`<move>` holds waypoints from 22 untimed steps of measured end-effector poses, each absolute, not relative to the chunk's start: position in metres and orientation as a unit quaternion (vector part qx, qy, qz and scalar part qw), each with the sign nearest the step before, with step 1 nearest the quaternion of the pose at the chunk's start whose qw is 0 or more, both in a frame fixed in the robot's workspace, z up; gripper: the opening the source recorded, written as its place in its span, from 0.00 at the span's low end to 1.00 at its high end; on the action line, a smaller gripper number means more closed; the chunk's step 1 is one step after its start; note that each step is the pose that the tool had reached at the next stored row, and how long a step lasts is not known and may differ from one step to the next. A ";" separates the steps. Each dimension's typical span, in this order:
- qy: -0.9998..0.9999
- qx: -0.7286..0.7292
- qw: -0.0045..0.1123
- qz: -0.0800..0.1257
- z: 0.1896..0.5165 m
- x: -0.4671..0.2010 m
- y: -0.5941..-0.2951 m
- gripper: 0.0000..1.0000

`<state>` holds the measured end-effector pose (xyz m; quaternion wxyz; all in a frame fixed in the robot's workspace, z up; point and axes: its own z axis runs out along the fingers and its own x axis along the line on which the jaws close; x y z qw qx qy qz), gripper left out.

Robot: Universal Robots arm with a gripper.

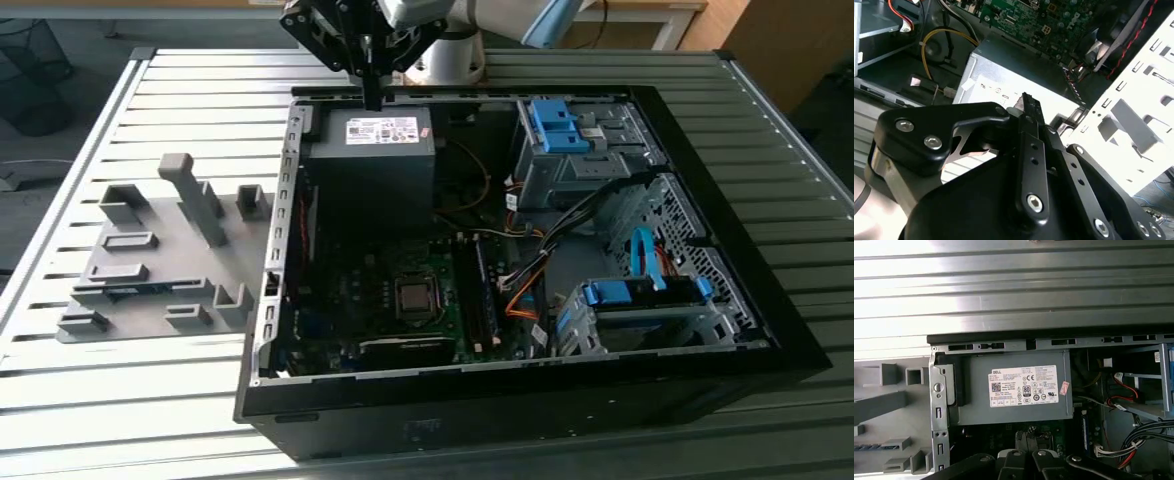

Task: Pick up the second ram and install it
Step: 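Reach for the second ram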

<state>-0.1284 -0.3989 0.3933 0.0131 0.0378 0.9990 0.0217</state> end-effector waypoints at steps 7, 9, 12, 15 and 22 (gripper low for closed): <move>0.999 0.038 0.013 0.022 0.393 -0.135 -0.399 0.11; 0.999 0.038 0.013 0.022 0.393 -0.137 -0.399 0.11; 0.999 0.038 0.013 0.022 0.393 -0.139 -0.399 0.11; 0.999 0.038 0.013 0.022 0.393 -0.141 -0.399 0.11; 0.999 0.038 0.013 0.022 0.393 -0.145 -0.399 0.11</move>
